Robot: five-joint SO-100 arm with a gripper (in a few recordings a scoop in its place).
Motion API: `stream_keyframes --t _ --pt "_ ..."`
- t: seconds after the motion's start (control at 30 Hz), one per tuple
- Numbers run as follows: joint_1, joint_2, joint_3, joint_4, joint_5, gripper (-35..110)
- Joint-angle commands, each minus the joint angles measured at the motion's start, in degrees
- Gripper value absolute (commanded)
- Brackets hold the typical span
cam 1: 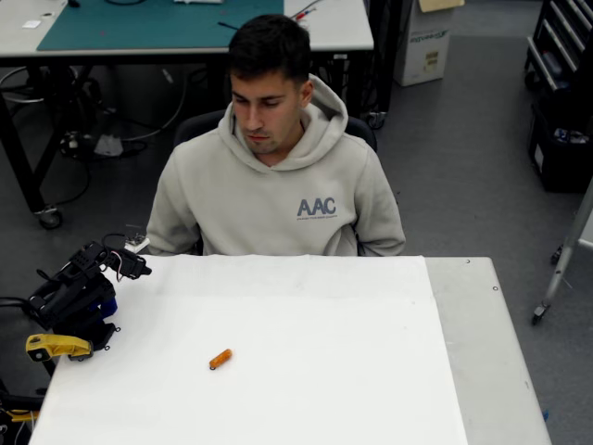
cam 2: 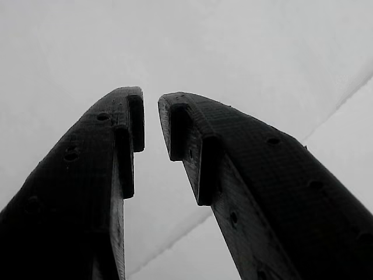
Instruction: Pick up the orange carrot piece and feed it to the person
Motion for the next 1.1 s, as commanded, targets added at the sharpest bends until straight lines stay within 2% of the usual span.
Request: stream_keyframes --t 0.0,1.07 --pt "-0.79 0.79 -3.60 0.53 0.35 0" --pt "-0.88 0.79 -3.60 0.53 -0.26 0"
